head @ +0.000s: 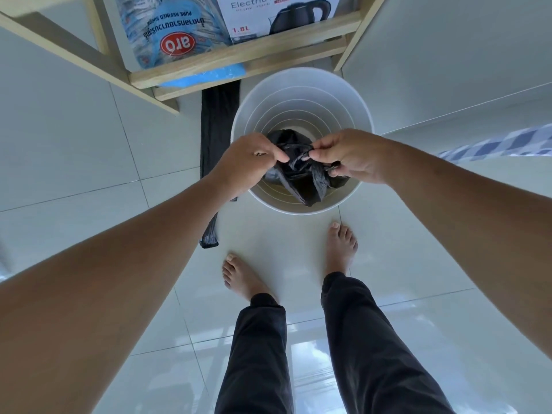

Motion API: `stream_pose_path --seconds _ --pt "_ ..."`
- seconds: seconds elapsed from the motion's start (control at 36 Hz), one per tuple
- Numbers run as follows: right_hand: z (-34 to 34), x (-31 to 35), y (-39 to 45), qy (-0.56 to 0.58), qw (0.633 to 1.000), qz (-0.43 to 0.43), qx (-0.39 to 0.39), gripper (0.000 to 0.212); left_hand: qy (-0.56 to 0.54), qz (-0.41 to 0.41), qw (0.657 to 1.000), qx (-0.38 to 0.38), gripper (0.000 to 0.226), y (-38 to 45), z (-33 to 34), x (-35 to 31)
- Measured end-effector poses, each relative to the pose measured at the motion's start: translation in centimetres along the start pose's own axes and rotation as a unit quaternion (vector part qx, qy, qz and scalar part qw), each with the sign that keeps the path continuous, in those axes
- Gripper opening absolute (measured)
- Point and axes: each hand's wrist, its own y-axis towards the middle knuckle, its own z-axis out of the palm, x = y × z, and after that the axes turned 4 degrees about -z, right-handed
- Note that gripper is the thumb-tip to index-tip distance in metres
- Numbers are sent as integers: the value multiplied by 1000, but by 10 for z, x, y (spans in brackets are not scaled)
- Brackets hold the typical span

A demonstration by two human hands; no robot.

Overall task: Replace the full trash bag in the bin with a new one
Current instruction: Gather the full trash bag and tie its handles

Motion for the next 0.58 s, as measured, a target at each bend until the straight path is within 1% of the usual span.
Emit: stream_pose_path --seconds 0.03,0.06,0.11,0.14,0.17,0.25,0.28,0.33,0.39,0.42,0.47,0.53,0.58 --pt "0 -1 1 27 1000 4 -8 15 -19 6 1000 4 22 0 2 -2" --pt "1 -1 2 47 999 6 -13 15 -26 15 1000 8 28 -1 4 -5" --pt "4 -1 2 65 998 5 -14 14 -9 40 999 23 49 -2 8 -8" --pt "5 -2 2 70 997 4 -12 14 10 56 998 22 52 -3 10 -10" --pt "6 -2 2 77 997 3 -11 14 27 63 997 21 51 -3 13 -11" --pt "9 -4 3 88 996 1 0 16 60 66 996 12 31 2 17 -10" --pt "10 -5 4 87 996 -5 3 17 65 70 995 4 28 3 16 -9" --pt "8 -7 2 78 997 -25 10 17 55 102 993 -2 31 5 11 -5" --pt "3 -10 -4 24 998 -51 8 19 61 112 991 -29 34 3 2 2" --pt "-1 -11 -7 -42 997 -67 -3 19 71 100 991 -47 35 1 -4 6" --pt "-10 -15 -11 -195 976 -95 -36 19 79 98 988 -85 36 -5 -15 17" --pt "-18 -22 -14 -271 953 -111 -75 17 85 58 990 -100 33 -10 -25 29" --pt "-28 -26 -15 -299 939 -119 -119 14 106 2 989 -105 34 -9 -34 45"
